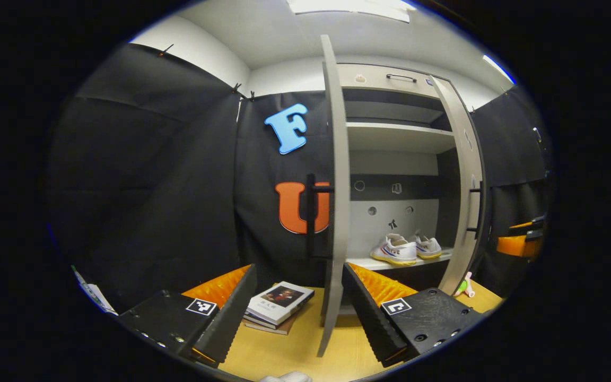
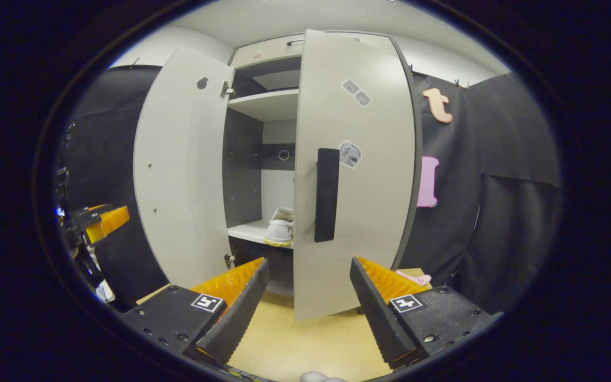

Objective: Grab one shoe with the right hand and put it into the shoe cabinet, grab the other shoe with the left hand and put it into the shoe cabinet; then close the right door with the right hand and the left door with the left hand.

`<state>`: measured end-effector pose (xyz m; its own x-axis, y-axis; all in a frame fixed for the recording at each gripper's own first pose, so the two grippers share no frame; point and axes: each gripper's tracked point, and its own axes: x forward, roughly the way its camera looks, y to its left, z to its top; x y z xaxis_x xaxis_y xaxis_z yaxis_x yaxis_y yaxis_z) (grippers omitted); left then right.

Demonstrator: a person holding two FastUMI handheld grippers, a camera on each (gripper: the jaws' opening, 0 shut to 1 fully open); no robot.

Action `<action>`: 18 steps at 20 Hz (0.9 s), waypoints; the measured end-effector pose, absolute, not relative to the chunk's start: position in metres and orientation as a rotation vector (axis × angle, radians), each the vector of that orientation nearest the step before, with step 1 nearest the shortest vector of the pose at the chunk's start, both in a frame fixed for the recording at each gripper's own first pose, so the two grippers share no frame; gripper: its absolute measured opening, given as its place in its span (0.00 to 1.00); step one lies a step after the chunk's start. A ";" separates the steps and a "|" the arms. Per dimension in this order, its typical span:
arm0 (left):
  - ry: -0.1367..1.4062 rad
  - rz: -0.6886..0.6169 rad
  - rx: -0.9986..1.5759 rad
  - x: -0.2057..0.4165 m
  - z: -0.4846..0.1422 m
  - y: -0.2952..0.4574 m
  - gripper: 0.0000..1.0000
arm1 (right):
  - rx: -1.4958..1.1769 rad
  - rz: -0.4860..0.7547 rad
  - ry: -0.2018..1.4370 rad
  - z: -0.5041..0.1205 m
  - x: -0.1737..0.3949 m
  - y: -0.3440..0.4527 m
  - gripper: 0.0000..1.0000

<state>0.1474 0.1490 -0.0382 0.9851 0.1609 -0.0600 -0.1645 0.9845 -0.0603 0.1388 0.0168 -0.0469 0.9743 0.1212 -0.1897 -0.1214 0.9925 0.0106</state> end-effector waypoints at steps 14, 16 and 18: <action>-0.020 0.210 -0.004 0.212 -0.024 0.193 0.92 | 0.033 -0.019 0.261 -0.074 0.078 -0.007 1.00; -0.028 0.201 0.008 0.211 -0.023 0.187 0.91 | 0.038 -0.014 0.266 -0.075 0.076 -0.006 1.00; -0.029 0.199 0.016 0.212 -0.023 0.181 0.89 | 0.028 -0.013 0.268 -0.075 0.075 -0.007 0.99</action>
